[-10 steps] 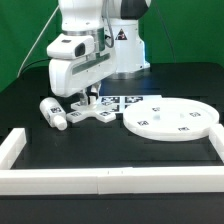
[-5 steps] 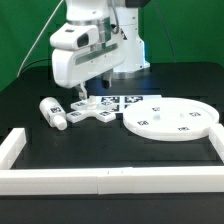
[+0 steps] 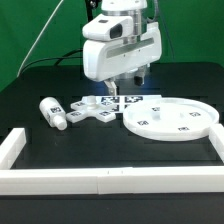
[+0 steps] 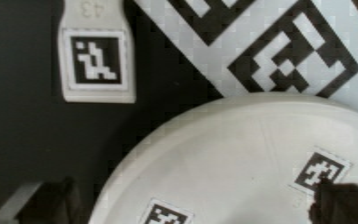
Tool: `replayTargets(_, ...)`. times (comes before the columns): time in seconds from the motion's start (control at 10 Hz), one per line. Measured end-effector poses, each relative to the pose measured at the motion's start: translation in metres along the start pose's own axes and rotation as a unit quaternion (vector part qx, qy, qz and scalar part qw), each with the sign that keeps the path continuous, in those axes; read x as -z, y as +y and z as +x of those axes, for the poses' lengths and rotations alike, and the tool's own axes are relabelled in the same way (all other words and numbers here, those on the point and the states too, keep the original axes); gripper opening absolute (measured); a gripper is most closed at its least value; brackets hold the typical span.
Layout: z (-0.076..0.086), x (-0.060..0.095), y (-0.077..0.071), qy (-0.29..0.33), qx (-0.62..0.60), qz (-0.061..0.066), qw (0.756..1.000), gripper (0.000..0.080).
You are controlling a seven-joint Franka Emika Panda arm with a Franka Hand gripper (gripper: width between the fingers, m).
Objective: Assemble round table
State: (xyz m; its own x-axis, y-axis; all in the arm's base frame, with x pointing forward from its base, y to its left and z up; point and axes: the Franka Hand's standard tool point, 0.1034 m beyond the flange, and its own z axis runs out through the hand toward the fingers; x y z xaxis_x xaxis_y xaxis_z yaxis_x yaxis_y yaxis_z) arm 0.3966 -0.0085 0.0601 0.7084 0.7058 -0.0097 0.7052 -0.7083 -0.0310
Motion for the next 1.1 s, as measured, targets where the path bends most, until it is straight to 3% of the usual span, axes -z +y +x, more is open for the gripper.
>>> replayTargets(0.3, 0.004, 0.0, -0.004, 0.0, -0.015, 0.0, 1.0, 0.0649)
replayTargets(0.4, 0.021, 0.001, -0.011, 0.003, -0.045, 0.0, 0.999, 0.0649)
replayTargets(0.7, 0.094, -0.002, -0.013, 0.026, -0.113, -0.002, 0.993, 0.0649)
replayTargets(0.8, 0.098, -0.007, -0.011, 0.043, -0.128, -0.005, 0.991, 0.0649)
replayTargets(1.1, 0.093, -0.01, -0.013, 0.037, -0.129, -0.001, 0.991, 0.0649)
